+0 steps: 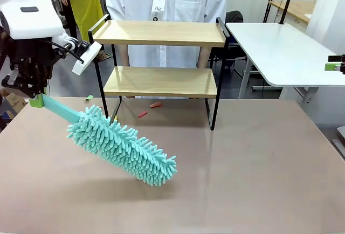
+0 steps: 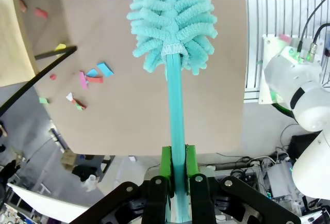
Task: Clean the shelf.
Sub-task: Hand the Duster back to the human.
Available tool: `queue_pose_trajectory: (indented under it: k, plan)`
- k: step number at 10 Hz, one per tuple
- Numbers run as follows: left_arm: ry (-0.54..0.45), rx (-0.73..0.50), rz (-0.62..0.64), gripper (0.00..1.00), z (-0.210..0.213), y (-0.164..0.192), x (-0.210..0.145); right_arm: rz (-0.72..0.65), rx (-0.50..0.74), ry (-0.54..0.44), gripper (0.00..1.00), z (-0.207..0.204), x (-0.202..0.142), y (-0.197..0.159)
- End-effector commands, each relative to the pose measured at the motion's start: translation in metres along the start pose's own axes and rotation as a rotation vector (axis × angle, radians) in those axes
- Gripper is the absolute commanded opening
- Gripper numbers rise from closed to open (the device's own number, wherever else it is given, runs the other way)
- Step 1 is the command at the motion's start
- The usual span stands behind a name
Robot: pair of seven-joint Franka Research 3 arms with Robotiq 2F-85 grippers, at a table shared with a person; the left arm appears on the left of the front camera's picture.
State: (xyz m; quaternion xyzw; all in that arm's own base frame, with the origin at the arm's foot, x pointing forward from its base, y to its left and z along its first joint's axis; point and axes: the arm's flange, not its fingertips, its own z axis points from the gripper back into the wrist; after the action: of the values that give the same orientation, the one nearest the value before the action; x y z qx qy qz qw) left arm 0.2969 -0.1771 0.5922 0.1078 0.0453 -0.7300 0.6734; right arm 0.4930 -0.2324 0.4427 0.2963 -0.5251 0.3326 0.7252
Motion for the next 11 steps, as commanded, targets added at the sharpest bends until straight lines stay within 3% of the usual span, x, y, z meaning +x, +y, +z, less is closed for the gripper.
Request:
queue_pose_trajectory:
  k: [1,4,6,8,11]
  plan:
    - [0.000,0.000,0.000,0.13,0.000,0.000,0.000,0.000,0.000,0.000,1.00,0.000,0.000,0.000]
    - [-0.264,0.030,0.030,0.13,-0.025,0.004,0.010,-0.001,0.196,-0.011,1.00,-0.020,0.076,0.040]
    - [-0.394,0.049,0.036,0.13,-0.041,0.008,0.022,-0.035,0.355,-0.038,1.00,-0.042,0.108,0.079]
    - [-0.527,0.079,0.083,0.13,-0.064,0.011,0.030,-0.062,0.509,-0.081,1.00,-0.067,0.121,0.121]
    - [-0.689,0.101,0.152,0.13,-0.097,0.010,0.044,-0.052,0.604,-0.149,1.00,-0.105,0.110,0.186]
